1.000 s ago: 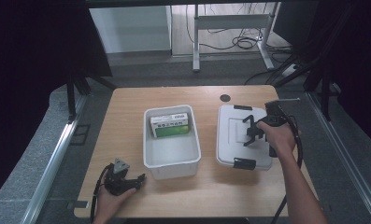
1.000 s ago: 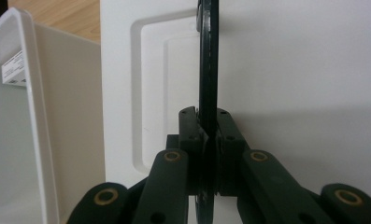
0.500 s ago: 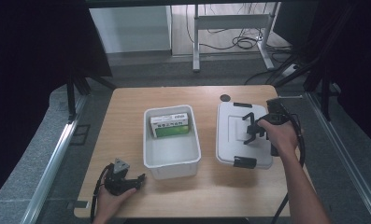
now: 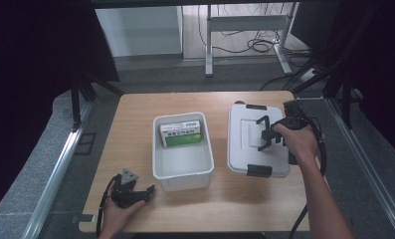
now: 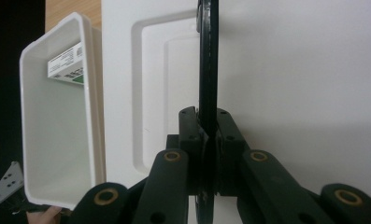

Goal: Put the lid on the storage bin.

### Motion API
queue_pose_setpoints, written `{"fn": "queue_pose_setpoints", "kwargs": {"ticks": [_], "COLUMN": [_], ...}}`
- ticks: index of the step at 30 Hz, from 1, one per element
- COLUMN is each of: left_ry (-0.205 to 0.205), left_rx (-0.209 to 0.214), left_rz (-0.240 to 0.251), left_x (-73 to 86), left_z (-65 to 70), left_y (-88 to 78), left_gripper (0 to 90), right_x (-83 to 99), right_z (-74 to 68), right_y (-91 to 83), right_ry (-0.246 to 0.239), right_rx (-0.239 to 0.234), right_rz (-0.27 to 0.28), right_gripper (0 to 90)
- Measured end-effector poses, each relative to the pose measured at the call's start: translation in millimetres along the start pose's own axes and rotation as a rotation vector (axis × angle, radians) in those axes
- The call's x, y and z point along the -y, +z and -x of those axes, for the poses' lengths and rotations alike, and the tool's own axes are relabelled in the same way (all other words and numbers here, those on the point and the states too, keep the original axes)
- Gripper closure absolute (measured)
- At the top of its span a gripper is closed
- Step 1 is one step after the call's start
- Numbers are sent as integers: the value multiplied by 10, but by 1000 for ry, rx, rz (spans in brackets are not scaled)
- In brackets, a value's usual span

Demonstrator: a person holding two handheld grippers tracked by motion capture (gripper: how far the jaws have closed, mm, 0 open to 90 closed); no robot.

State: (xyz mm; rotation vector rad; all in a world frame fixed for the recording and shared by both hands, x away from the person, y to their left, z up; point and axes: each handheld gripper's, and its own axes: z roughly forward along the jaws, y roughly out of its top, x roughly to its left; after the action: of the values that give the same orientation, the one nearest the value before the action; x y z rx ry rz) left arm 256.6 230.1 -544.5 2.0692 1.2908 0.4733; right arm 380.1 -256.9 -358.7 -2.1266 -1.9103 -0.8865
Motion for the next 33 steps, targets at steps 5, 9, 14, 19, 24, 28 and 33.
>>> {"fn": "queue_pose_setpoints", "kwargs": {"ticks": [5,9,14,19,24,28,33], "left_ry": [1,1,1,1,2,3,3], "left_rx": [1,1,1,1,1,1,1], "left_rz": [0,-2,-2,-2,-2,-3,-3], "left_x": [-1,-2,-2,-2,-2,-2,-2], "left_z": [-1,-1,-1,-2,-2,-3,-2], "left_y": [0,0,0,0,0,0,0], "left_gripper": [151,151,151,151,152,152,152], "right_x": [-5,-10,-8,-24,-17,-10,-14], "right_z": [-98,-171,-283,-355,-417,-502,-596], "right_y": [-30,-62,-126,-180,-208,-265,-296], "right_ry": [-22,-30,-60,-69,-78,-104,-118], "right_rx": [-3,-10,-19,-27,-48,-64,-78], "right_rz": [6,11,18,20,21,27,31], "right_gripper": [845,845,845,845,845,846,846]}}
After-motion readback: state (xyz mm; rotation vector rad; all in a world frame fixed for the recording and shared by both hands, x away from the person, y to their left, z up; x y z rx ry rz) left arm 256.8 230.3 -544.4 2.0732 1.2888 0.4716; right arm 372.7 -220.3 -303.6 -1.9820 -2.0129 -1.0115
